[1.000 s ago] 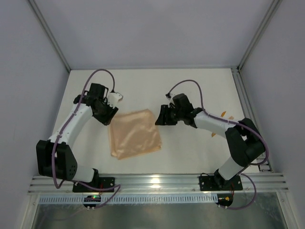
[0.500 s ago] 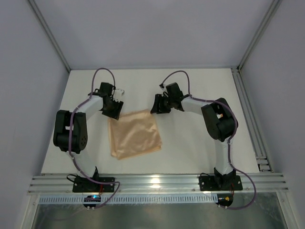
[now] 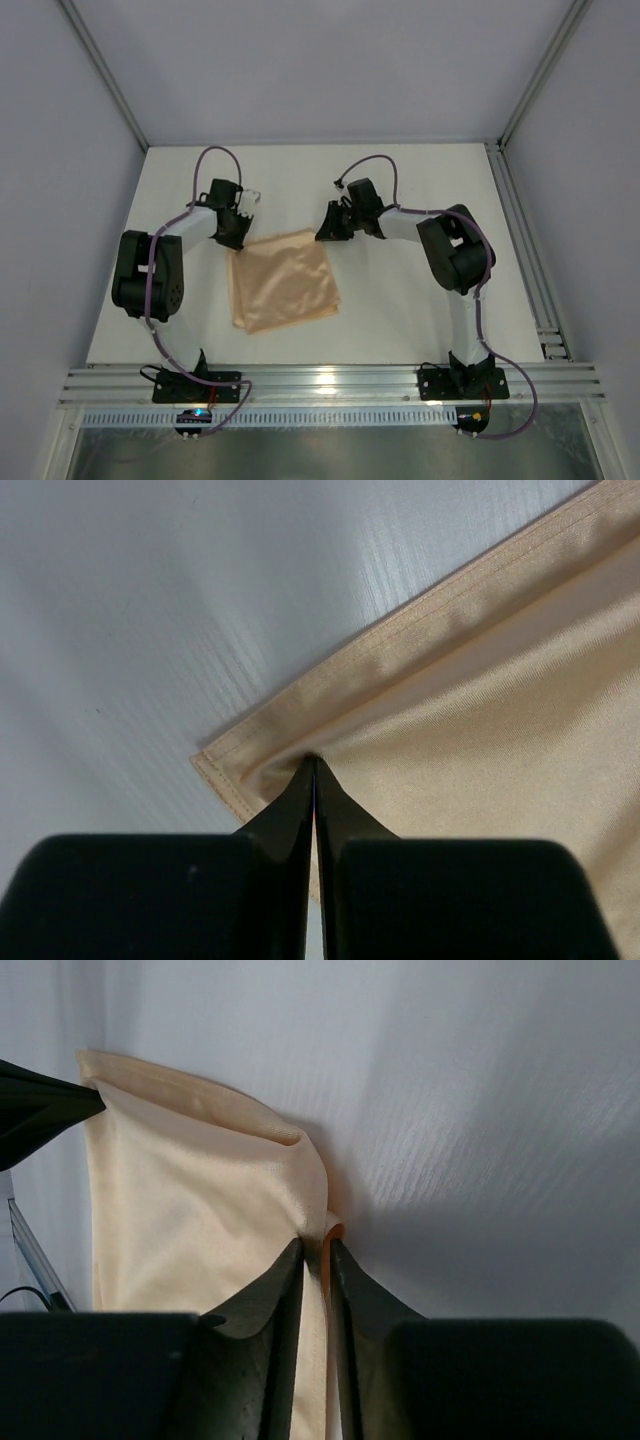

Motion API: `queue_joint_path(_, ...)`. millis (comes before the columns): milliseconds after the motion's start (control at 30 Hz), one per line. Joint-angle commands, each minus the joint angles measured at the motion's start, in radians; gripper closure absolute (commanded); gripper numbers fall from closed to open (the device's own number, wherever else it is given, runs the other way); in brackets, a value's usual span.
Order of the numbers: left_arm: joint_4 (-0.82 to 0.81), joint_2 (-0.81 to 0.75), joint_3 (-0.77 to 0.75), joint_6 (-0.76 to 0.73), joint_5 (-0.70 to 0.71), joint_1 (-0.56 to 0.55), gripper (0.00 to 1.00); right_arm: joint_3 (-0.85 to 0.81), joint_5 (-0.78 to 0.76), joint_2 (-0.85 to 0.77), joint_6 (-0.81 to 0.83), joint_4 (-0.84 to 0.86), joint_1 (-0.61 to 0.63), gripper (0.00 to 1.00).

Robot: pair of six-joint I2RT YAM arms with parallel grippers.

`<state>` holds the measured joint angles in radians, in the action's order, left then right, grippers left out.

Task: Fold the napkin into a case and place the utensils inside
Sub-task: Rotate the lower triangle-folded napkin at the center of the board, then pick up the lower triangle-folded napkin from the center of the board.

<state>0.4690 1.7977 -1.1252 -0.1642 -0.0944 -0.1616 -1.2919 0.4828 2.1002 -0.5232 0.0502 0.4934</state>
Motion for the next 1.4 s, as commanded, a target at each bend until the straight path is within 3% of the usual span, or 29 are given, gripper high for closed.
queue_joint_path(0, -0.053, -0.047, -0.004, -0.008, -0.01, 0.007, 1.0, 0.003, 0.02, 0.014, -0.052, 0.105, 0.007, 0.81)
queue_joint_path(33, -0.055, -0.058, -0.005, -0.009, -0.008, 0.007, 1.0, 0.005, 0.019, 0.015, -0.067, 0.125, 0.005, 0.87)
queue_joint_path(167, -0.073, -0.11, -0.007, -0.018, 0.024, 0.007, 1.0, 0.031, -0.001, 0.001, -0.109, 0.17, 0.007, 0.94)
queue_joint_path(367, -0.099, -0.095, -0.015, -0.041, 0.062, 0.007, 1.0, 0.034, -0.013, 0.004, -0.136, 0.181, 0.01, 0.95)
queue_joint_path(467, -0.067, -0.084, -0.034, -0.035, 0.01, 0.005, 1.0, 0.045, -0.035, -0.003, -0.155, 0.175, 0.008, 0.95)
queue_joint_path(500, -0.044, -0.096, -0.038, -0.032, -0.013, 0.007, 1.0, 0.048, -0.044, -0.009, -0.152, 0.166, 0.01, 0.78)
queue_joint_path(567, -0.004, -0.147, -0.039, -0.05, -0.076, 0.007, 0.98, 0.061, -0.082, -0.051, -0.127, 0.114, 0.011, 0.58)
queue_joint_path(600, 0.023, -0.167, -0.041, -0.064, -0.094, 0.007, 0.9, 0.074, -0.099, -0.074, -0.091, 0.099, 0.013, 0.49)
queue_joint_path(800, 0.29, -0.375, 0.048, -0.254, -0.249, 0.004, 0.6, 0.244, -0.174, -0.348, 0.034, 0.008, 0.013, 0.38)
queue_joint_path(900, 0.425, -0.463, 0.12, -0.314, -0.246, -0.032, 0.52, 0.36, -0.171, -0.466, 0.034, -0.022, 0.017, 0.38)
queue_joint_path(1033, 0.447, -0.599, 0.269, -0.356, -0.162, -0.209, 0.46, 0.5, -0.21, -0.56, -0.001, -0.042, 0.08, 0.39)
queue_joint_path(1167, 0.435, -0.661, 0.389, -0.365, -0.139, -0.369, 0.32, 0.565, -0.227, -0.572, -0.052, -0.021, 0.17, 0.4)
queue_joint_path(1367, 0.275, -0.666, 0.493, -0.328, 0.068, -0.613, 0.31, 0.643, -0.262, -0.536, -0.139, 0.06, 0.205, 0.44)
